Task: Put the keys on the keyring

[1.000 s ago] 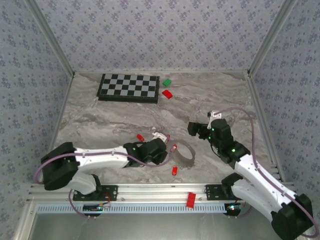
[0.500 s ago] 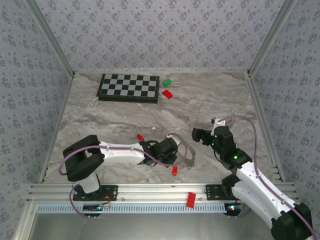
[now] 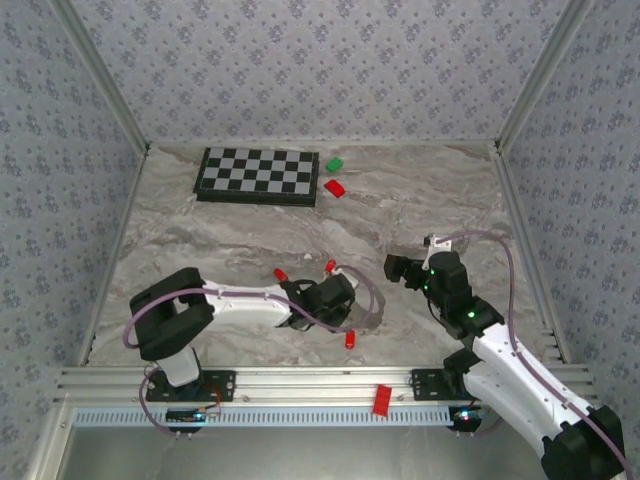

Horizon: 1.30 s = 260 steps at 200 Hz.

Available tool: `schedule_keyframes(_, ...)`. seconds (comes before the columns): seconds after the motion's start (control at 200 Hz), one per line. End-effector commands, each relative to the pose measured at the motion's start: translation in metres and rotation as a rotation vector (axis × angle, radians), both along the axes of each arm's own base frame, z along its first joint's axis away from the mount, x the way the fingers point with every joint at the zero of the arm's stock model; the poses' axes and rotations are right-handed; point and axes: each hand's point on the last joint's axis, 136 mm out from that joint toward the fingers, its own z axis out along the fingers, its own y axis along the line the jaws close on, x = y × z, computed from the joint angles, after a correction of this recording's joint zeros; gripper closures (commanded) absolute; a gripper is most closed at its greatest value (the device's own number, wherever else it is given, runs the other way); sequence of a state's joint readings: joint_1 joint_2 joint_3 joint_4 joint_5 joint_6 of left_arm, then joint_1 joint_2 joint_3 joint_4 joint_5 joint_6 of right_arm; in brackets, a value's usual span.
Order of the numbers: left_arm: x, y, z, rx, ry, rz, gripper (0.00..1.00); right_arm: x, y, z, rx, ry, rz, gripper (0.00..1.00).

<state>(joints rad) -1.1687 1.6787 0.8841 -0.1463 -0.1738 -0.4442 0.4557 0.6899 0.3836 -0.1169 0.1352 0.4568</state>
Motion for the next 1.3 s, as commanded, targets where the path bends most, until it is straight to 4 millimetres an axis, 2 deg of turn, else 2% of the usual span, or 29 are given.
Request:
schedule_keyframes(0.0, 0.021, 0.027, 0.011, 0.012, -0.04, 0.066, 1.0, 0.002, -0.001, 0.002, 0.021, -0.012, -0.015, 0.01)
schedule_keyframes(0.19, 0.046, 0.051, 0.014, 0.028, -0.043, 0.109, 1.0, 0.002, 0.001, 0.0, 0.026, -0.007, -0.003, 0.01)
schedule_keyframes(0.31, 0.057, 0.056, 0.012, 0.015, -0.029, 0.123, 1.0, 0.002, 0.004, -0.001, 0.026, -0.001, 0.008, 0.0)
schedule_keyframes(0.435, 0.057, 0.051, 0.006, 0.021, -0.005, 0.106, 0.92, 0.003, 0.004, -0.001, 0.027, 0.001, 0.009, 0.01)
schedule_keyframes(0.65, 0.056, 0.025, 0.005, -0.007, 0.009, 0.061, 0.93, 0.002, 0.007, -0.001, 0.031, 0.003, 0.024, 0.01)
schedule_keyframes(0.765, 0.063, 0.015, 0.007, 0.001, -0.004, 0.053, 0.95, 0.002, 0.009, -0.002, 0.035, 0.008, 0.035, 0.0)
schedule_keyframes(0.855, 0.073, 0.014, 0.009, 0.005, -0.015, 0.067, 0.94, 0.002, 0.011, -0.003, 0.035, 0.014, 0.045, 0.01)
schedule_keyframes(0.89, 0.075, 0.014, 0.011, 0.002, -0.014, 0.071, 0.91, 0.002, 0.011, -0.003, 0.038, 0.014, 0.047, 0.01)
schedule_keyframes(0.945, 0.077, 0.014, 0.015, 0.0, -0.016, 0.073, 0.78, 0.002, 0.013, -0.003, 0.038, 0.017, 0.054, 0.01)
schedule_keyframes(1.055, 0.07, 0.015, 0.027, -0.004, -0.03, 0.074, 0.64, 0.002, 0.011, -0.003, 0.035, 0.019, 0.045, 0.01)
schedule_keyframes(1.169, 0.05, 0.013, 0.036, 0.037, -0.085, 0.062, 0.6, 0.002, 0.008, -0.002, 0.031, 0.015, 0.033, 0.01)
schedule_keyframes(1.294, 0.026, 0.005, 0.038, 0.06, -0.106, 0.069, 0.61, -0.003, 0.002, -0.009, 0.025, 0.052, 0.004, 0.01)
